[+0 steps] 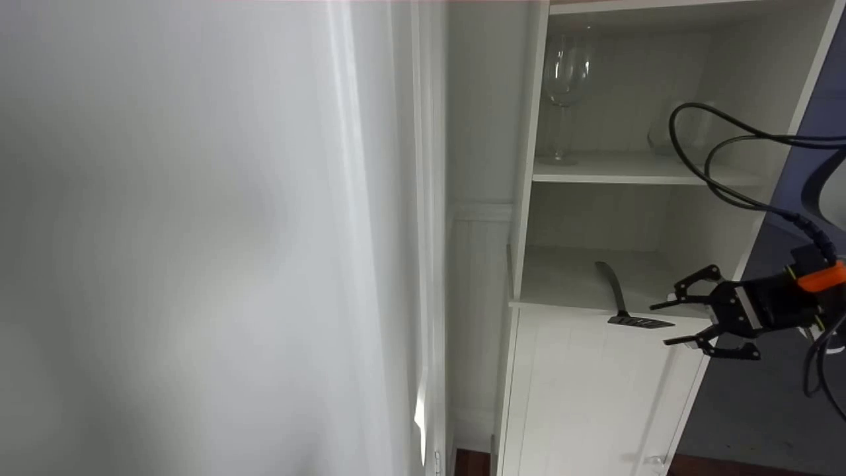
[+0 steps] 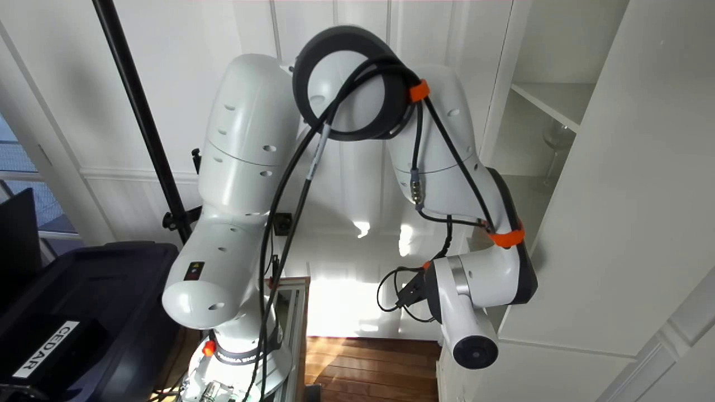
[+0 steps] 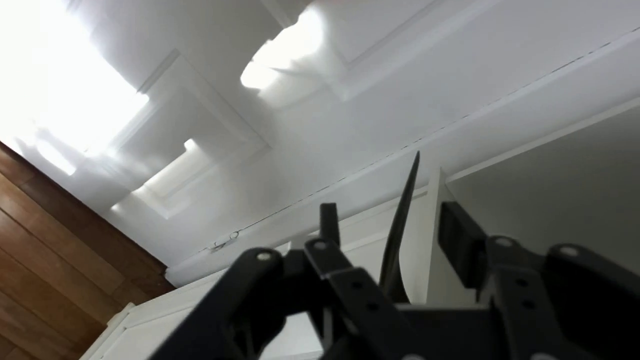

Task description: Move the spatula to the top shelf

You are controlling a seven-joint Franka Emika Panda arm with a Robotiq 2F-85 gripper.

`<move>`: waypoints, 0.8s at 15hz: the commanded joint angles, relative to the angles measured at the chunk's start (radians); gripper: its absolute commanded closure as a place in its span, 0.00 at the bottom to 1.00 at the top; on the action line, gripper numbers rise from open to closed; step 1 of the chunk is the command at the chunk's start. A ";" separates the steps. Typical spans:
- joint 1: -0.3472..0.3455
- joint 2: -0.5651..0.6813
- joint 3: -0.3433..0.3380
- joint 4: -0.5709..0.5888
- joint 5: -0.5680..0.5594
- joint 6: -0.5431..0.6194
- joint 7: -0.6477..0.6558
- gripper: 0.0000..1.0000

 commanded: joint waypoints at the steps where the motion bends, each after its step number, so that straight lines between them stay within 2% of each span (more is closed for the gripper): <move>1: -0.009 0.037 0.006 0.033 0.041 -0.018 -0.007 0.48; 2: -0.008 0.042 0.006 0.037 0.045 -0.017 -0.004 0.30; 5: -0.008 0.060 0.006 0.053 0.050 -0.019 0.000 0.22; 7: -0.008 0.070 0.006 0.061 0.053 -0.020 0.001 0.56; 8: -0.008 0.073 0.006 0.064 0.055 -0.021 0.001 0.56; 12: -0.010 0.091 0.003 0.076 0.070 -0.033 0.004 0.85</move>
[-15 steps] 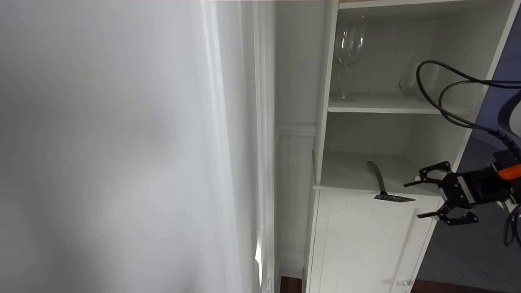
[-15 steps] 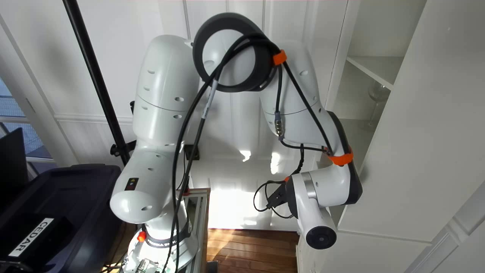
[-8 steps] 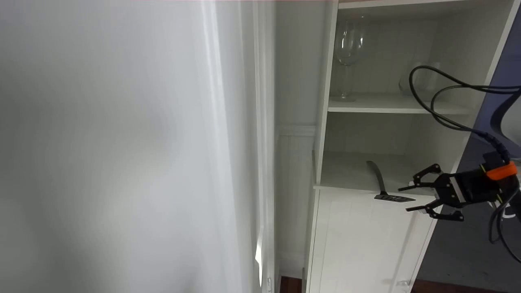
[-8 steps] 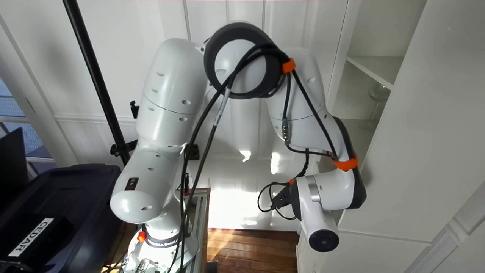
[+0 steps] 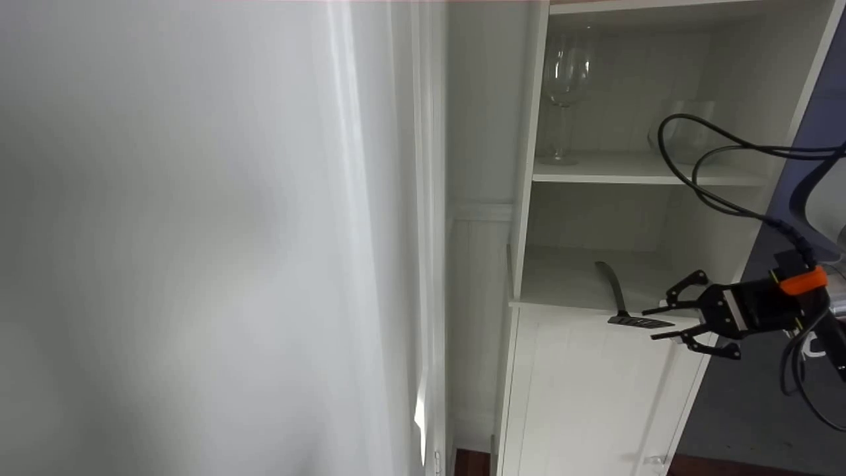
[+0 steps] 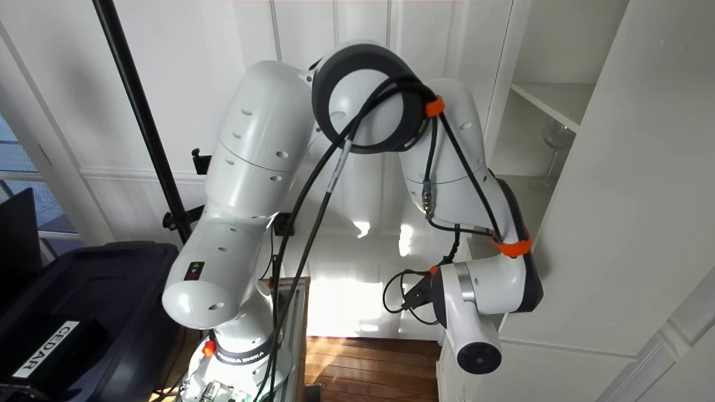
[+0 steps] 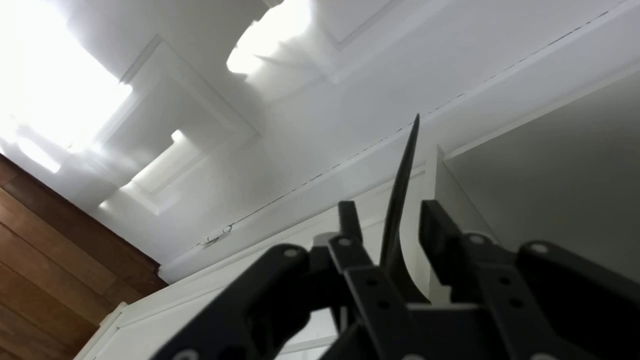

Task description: Move the spatula to the top shelf

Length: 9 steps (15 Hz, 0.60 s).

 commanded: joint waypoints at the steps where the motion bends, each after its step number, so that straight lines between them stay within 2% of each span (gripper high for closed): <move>1: -0.013 0.025 0.002 0.020 0.036 -0.028 0.002 0.93; 3: -0.018 0.031 -0.001 0.023 0.042 -0.038 0.003 1.00; 9: -0.051 0.024 -0.015 0.008 0.037 -0.117 -0.010 0.99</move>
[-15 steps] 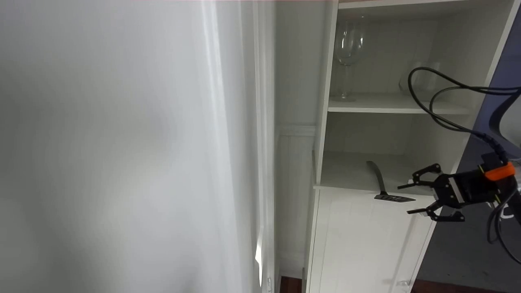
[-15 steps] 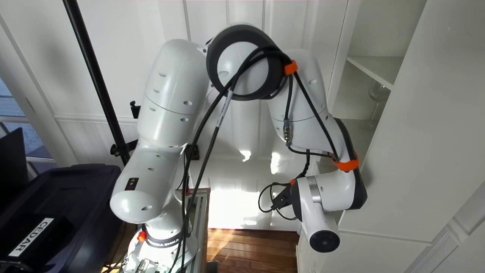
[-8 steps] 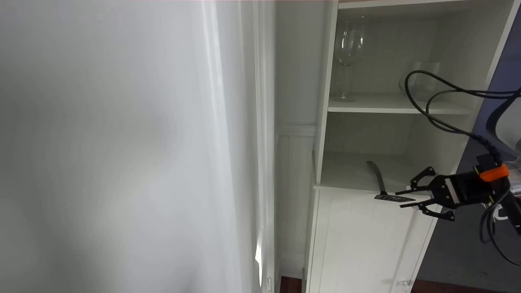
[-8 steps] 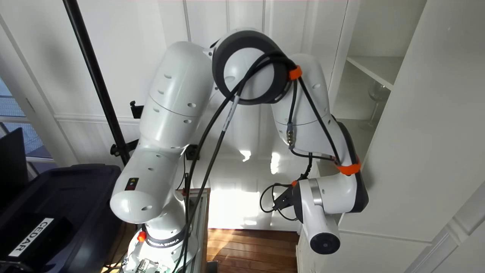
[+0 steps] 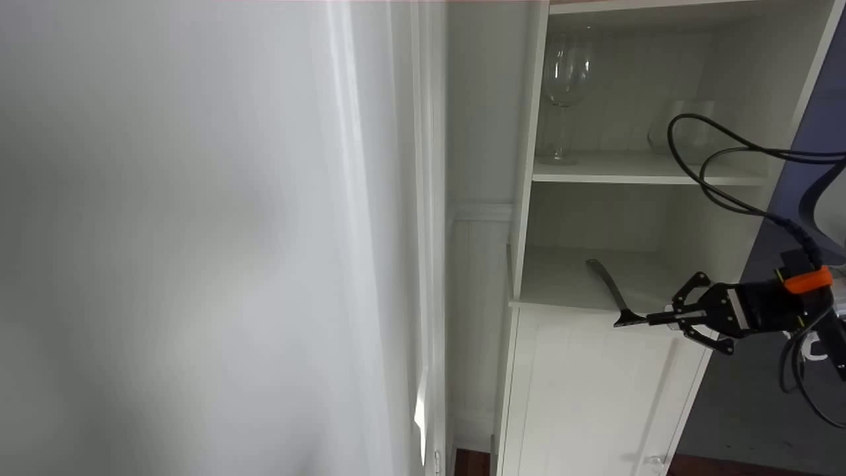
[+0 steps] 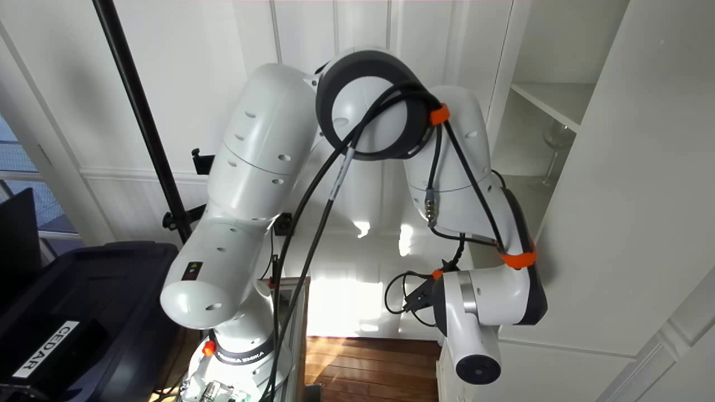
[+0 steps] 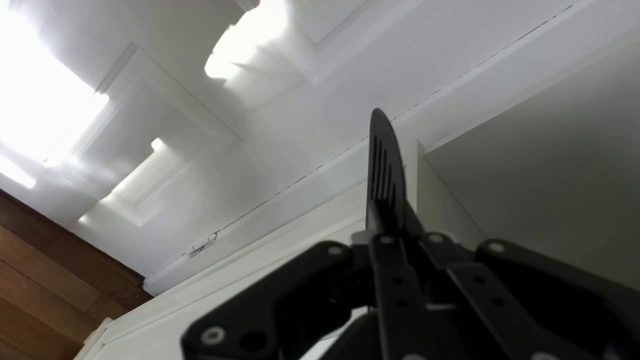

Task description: Move the spatula to the top shelf

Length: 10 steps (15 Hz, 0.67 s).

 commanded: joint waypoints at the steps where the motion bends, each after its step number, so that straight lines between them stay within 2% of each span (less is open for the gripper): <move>1: -0.028 -0.011 -0.013 -0.010 0.007 -0.070 -0.018 0.99; 5: -0.033 -0.062 -0.044 -0.051 -0.129 -0.132 -0.014 0.99; 10: -0.053 -0.123 -0.086 -0.108 -0.421 -0.208 0.003 0.99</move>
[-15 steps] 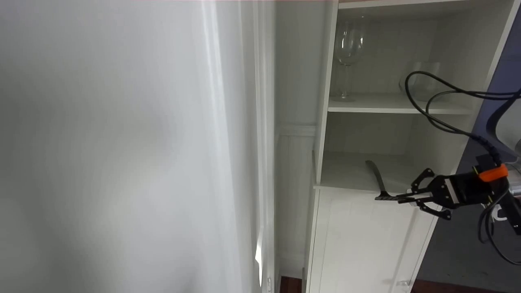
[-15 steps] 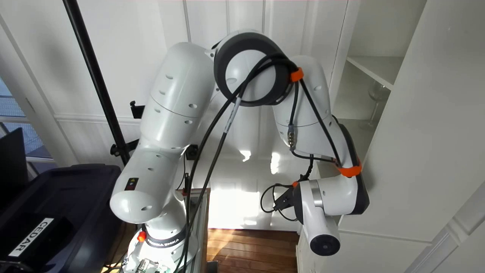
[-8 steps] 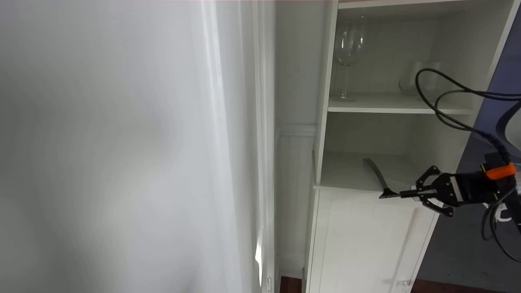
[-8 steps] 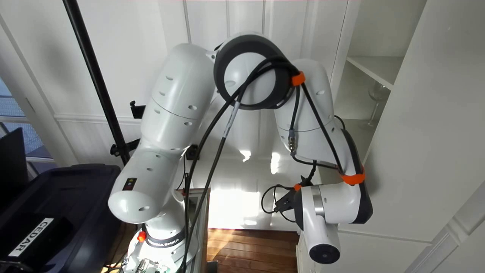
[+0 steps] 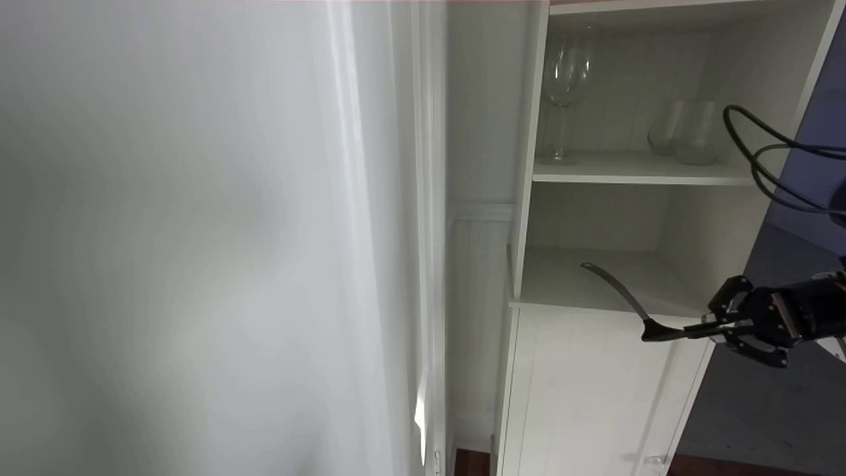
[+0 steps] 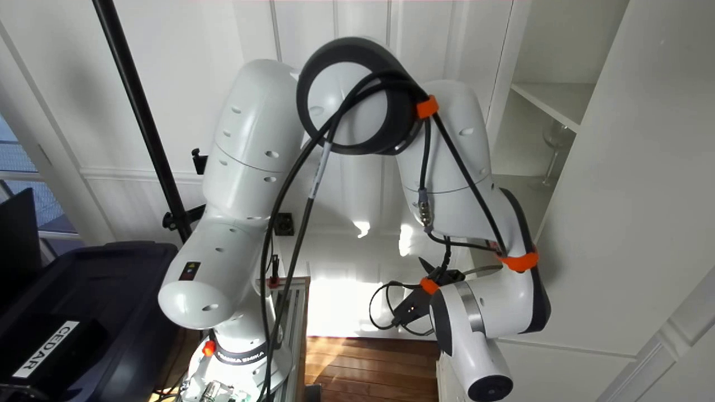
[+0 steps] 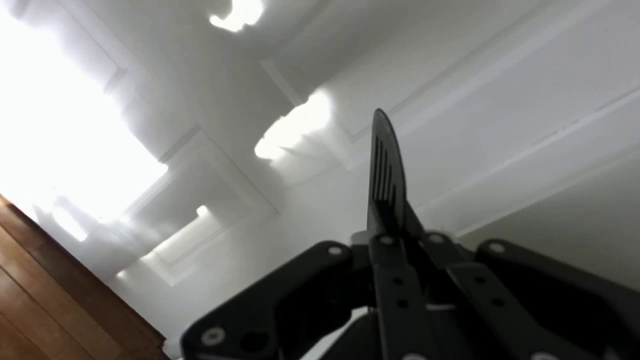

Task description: Move the spatula to the top shelf

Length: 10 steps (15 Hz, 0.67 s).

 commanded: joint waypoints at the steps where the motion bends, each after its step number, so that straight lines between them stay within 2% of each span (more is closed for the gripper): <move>1: -0.029 -0.098 -0.029 -0.074 -0.205 -0.056 0.013 0.99; 3: -0.054 -0.142 -0.044 -0.096 -0.328 -0.107 0.023 0.99; 6: -0.106 -0.226 -0.062 -0.123 -0.500 -0.255 0.017 0.99; 10: -0.154 -0.338 -0.081 -0.144 -0.651 -0.391 0.026 0.99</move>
